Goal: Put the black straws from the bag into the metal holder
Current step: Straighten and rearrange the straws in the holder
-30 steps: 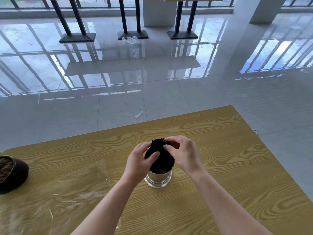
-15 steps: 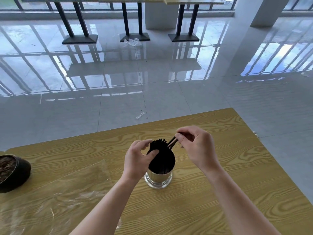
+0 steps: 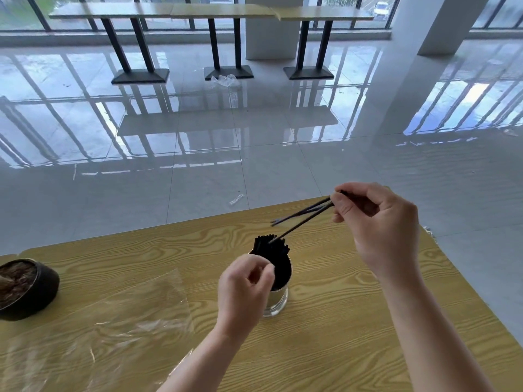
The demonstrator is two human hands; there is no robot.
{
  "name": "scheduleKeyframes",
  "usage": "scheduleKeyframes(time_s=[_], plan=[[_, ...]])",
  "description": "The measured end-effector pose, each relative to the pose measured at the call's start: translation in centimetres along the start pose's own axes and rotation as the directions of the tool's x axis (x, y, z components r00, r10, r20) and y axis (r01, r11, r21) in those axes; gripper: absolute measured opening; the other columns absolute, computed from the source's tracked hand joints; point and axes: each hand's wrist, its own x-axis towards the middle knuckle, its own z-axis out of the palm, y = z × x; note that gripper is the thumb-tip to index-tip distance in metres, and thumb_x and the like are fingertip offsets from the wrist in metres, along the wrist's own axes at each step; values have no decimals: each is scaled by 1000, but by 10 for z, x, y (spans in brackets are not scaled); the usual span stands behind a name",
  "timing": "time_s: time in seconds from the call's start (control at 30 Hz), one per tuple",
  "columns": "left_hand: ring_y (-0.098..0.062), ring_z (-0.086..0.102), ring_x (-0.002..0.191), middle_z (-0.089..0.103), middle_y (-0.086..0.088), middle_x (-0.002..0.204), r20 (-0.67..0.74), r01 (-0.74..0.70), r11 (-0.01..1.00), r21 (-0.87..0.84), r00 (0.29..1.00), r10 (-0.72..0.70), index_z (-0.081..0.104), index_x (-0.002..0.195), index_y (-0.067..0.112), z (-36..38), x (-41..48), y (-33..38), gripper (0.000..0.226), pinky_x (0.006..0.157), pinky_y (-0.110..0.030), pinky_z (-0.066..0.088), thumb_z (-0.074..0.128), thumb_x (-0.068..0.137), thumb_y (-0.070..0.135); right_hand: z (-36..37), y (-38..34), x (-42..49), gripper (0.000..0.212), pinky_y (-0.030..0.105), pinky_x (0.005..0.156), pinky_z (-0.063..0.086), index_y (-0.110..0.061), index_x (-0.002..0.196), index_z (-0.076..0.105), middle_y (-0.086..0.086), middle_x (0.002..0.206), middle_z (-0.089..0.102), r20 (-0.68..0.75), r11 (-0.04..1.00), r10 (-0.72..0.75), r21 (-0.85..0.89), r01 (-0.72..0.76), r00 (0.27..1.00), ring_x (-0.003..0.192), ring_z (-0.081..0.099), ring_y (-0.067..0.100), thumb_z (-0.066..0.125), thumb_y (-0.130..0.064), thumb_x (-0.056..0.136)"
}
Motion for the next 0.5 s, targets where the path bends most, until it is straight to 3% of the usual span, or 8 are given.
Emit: scheduleKeyframes(time_s=[0.1,0.13,0.2,0.23,0.3,0.4,0.47,0.5], plan=[[-6,55,57,64,-3,62,228,166,948,-273,968,-104,70,76,9,7,3,31,34,56,-27,45,63,93,38,10,1,-14,12,11,63,53,-24,96,74,-7,77,74,-68,996,-4,87,10,998,66,73,6,76,-15,90],[-9,49,53,63,-9,63,280,301,863,-406,940,-196,70,84,7,10,7,41,44,50,-24,41,58,94,48,15,2,-23,13,13,64,54,-25,96,74,-4,78,75,-82,992,13,124,-3,997,66,74,9,75,-13,90],[-11,45,48,63,-9,67,371,548,567,-615,836,-405,70,97,6,13,20,56,52,41,-22,35,54,90,55,25,5,-44,18,16,64,56,-25,94,74,-1,82,75,-97,979,49,199,-28,994,67,75,14,75,-8,89],[-12,44,48,62,-9,67,404,609,427,-669,779,-479,69,98,4,14,26,59,52,39,-23,31,53,91,53,28,7,-55,20,17,64,57,-25,93,75,-1,84,75,-98,972,67,229,-43,993,68,75,16,75,-6,88],[-12,40,47,55,-5,61,421,634,264,-727,715,-558,68,103,1,14,35,58,48,40,-23,26,53,96,46,34,13,-76,22,20,65,58,-23,92,75,-1,86,75,-82,965,92,252,-69,992,69,75,17,76,-2,86],[-10,39,46,52,-1,55,414,622,238,-746,712,-567,70,109,4,5,43,52,36,41,-22,30,56,98,36,39,25,-105,25,29,67,62,-23,92,75,-4,89,75,-9,975,128,183,-125,992,75,75,17,78,0,83],[-9,43,46,61,-1,61,399,616,327,-717,747,-532,72,102,7,-1,45,47,29,42,-22,34,58,97,32,42,34,-118,27,37,71,63,-24,93,75,-2,90,75,66,961,214,165,-222,975,80,75,19,80,0,81],[-9,43,47,64,-2,66,372,600,419,-682,777,-508,72,98,8,-3,45,45,25,43,-22,34,59,97,30,43,37,-121,28,41,74,64,-23,93,74,0,91,76,121,942,267,179,-285,956,82,76,20,80,2,80]])
